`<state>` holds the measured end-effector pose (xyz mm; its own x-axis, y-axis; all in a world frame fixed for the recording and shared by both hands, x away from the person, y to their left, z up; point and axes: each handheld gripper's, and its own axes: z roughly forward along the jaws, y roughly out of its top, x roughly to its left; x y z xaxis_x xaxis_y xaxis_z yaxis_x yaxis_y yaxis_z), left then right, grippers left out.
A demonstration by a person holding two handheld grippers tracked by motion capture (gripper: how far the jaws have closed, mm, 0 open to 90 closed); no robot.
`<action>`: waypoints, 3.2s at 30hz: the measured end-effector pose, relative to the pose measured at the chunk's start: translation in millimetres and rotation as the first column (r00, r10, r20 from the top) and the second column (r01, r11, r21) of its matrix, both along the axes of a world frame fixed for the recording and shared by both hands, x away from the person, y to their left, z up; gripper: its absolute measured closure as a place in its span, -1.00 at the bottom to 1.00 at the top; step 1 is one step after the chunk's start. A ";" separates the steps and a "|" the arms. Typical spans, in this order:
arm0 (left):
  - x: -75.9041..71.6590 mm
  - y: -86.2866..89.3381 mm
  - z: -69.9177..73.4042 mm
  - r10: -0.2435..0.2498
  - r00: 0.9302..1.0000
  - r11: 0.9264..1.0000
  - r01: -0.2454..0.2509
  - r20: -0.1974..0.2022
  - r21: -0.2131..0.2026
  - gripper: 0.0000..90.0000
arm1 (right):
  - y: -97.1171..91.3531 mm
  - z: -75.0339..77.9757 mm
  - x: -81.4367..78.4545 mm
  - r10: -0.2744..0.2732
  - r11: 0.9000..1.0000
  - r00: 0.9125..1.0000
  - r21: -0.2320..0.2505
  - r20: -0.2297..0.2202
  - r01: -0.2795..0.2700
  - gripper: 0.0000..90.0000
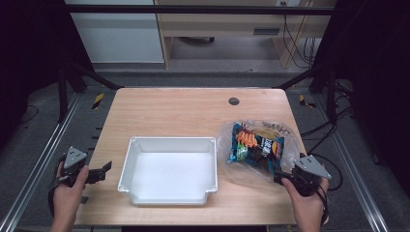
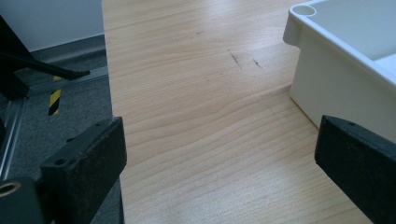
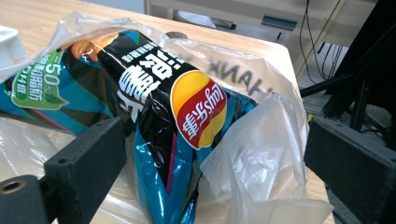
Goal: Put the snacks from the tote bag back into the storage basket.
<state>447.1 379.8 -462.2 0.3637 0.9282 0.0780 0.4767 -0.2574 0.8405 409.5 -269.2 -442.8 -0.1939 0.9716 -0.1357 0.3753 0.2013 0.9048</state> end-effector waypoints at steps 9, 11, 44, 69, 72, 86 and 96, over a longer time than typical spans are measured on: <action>-0.6 -0.5 -0.5 0.001 1.000 1.000 -0.001 0.000 0.002 -0.95 | 2.3 0.5 -0.6 0.013 1.000 1.000 -0.002 -0.012 -0.013 -0.85; -1.4 -0.2 -0.4 0.003 1.000 1.000 -0.003 0.001 0.006 -0.95 | 4.0 1.9 0.2 0.022 1.000 1.000 0.012 -0.018 -0.022 -0.87; -3.2 1.5 0.2 0.027 1.000 0.999 -0.028 0.007 0.023 -0.95 | 18.4 50.2 45.3 0.294 0.930 0.915 -0.140 -0.277 -0.341 -0.87; -2.3 -1.8 -0.3 0.008 1.000 1.000 -0.008 0.003 0.029 -0.95 | 20.9 83.6 73.9 0.397 0.844 0.830 -0.199 -0.392 -0.498 -0.87; -2.2 -1.8 -0.4 0.007 1.000 1.000 -0.007 0.003 0.030 -0.95 | 21.0 83.4 79.9 0.406 0.840 0.821 -0.190 -0.401 -0.508 -0.87; -2.0 -0.4 -1.6 0.011 1.000 0.999 -0.011 -0.005 0.033 -0.95 | 23.6 70.7 110.6 0.437 0.801 0.759 -0.174 -0.483 -0.572 -0.87; -1.8 -0.5 -2.0 0.009 1.000 0.999 -0.009 -0.007 0.035 -0.95 | 30.3 57.8 123.6 0.450 0.777 0.720 -0.166 -0.528 -0.607 -0.85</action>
